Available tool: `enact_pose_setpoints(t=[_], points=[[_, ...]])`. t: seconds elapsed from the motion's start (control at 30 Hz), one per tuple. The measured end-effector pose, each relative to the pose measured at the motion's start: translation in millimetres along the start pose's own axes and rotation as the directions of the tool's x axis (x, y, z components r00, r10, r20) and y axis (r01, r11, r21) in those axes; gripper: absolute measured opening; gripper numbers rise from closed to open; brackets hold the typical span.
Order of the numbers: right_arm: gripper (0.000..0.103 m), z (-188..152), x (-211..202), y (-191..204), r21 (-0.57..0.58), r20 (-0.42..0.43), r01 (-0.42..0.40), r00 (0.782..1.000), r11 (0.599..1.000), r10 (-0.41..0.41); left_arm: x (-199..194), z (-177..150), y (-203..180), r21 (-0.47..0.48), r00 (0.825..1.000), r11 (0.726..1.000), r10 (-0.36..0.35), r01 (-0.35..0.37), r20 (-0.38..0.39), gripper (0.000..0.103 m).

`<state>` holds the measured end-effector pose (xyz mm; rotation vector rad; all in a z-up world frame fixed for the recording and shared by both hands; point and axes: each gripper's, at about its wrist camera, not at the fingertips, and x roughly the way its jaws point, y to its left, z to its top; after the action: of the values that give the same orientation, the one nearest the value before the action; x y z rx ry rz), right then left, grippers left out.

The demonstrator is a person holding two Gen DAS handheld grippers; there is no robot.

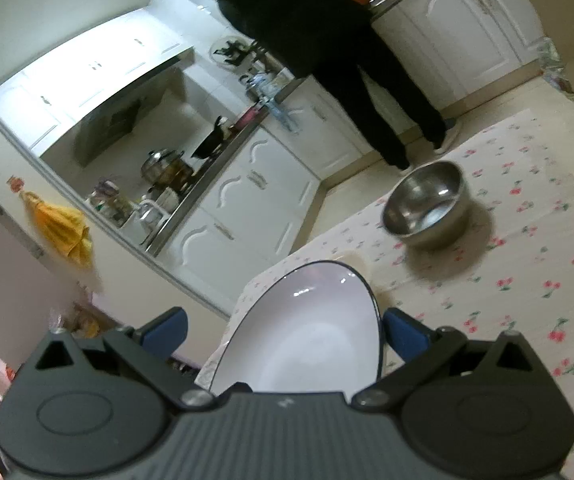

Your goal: Organize plates and bowls

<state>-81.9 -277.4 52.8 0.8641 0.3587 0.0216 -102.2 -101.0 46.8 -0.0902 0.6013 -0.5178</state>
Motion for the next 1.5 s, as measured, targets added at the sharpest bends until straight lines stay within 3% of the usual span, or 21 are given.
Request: enact_pose_setpoints(t=[0.47,0.87,1.17,1.5], points=[[0.103,-39,29,52,-0.052,-0.121,-0.144,0.983,0.988,0.137,-39,5,42,-0.060,0.991,0.991,0.125,-0.123,0.037,0.044],[0.103,-89,51,100,-0.099,-0.280,-0.272,0.931,0.957,0.236,-78,-14,83,-0.103,0.961,0.957,0.275,-0.271,0.025,0.044],[0.103,-120,71,110,-0.119,-0.382,-0.285,0.897,0.951,0.221,-74,-28,96,-0.110,0.938,0.932,0.344,-0.346,-0.037,0.044],[0.103,-134,79,112,-0.163,-0.421,-0.268,0.889,0.950,0.179,-80,-40,104,-0.102,0.928,0.923,0.365,-0.372,-0.077,0.044]])
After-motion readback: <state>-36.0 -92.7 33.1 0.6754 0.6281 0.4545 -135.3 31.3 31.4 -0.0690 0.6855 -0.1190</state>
